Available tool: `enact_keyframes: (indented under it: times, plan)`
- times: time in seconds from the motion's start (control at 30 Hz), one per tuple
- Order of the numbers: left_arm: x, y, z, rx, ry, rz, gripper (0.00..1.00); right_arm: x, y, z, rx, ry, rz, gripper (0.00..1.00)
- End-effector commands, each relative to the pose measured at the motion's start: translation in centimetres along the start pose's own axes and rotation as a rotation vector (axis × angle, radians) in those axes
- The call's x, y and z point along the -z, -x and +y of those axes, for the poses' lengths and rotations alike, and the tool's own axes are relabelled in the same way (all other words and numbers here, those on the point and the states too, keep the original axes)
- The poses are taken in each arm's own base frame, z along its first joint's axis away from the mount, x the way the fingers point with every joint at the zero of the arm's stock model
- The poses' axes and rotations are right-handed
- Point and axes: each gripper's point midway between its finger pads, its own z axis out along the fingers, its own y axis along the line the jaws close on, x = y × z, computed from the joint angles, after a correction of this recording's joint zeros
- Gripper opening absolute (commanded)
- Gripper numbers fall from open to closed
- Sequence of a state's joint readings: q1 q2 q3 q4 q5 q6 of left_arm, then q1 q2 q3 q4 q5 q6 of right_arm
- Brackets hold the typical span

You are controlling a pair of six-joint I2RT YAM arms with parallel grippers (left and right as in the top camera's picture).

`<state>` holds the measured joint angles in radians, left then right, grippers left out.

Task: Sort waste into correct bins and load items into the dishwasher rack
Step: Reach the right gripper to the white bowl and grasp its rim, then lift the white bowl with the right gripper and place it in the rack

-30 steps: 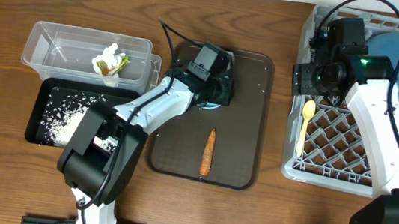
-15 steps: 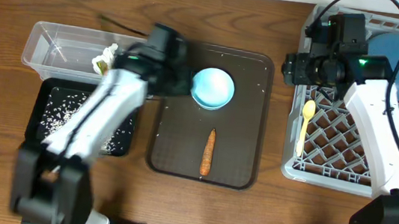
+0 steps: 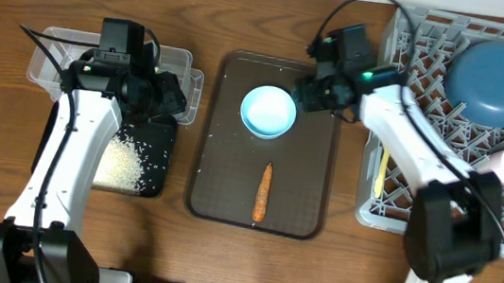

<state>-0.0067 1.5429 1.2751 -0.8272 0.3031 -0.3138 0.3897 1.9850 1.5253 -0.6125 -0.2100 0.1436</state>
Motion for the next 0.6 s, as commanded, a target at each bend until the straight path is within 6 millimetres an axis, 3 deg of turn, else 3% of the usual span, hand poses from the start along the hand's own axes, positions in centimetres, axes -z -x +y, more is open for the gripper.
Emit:
enact_keyframes:
  times: [0.0,0.17,0.27,0.37,0.47,0.57]
  plan:
    - [0.3,0.2,0.1,-0.006,0.007,-0.011,0.55,-2.5,-0.6,0.8,-0.019,0.008,0.026,0.54]
    - [0.3,0.2,0.1,-0.006,0.007,-0.01,0.55,-5.3,-1.9,0.3,-0.053,-0.012,0.067,0.41]
    - [0.3,0.2,0.1,-0.006,0.007,-0.01,0.55,-5.9,-2.4,-0.3,-0.07,-0.035,0.082,0.18]
    - [0.3,0.2,0.1,-0.006,0.007,-0.01,0.55,-5.9,-2.3,-0.7,-0.069,-0.063,0.073,0.01]
    - [0.3,0.2,0.1,-0.006,0.007,-0.01,0.55,-5.2,-1.7,-1.3,-0.07,-0.088,0.054,0.01]
    - [0.3,0.2,0.1,-0.006,0.007,-0.01,0.55,-3.2,-0.3,-3.2,-0.07,-0.174,0.0,0.01]
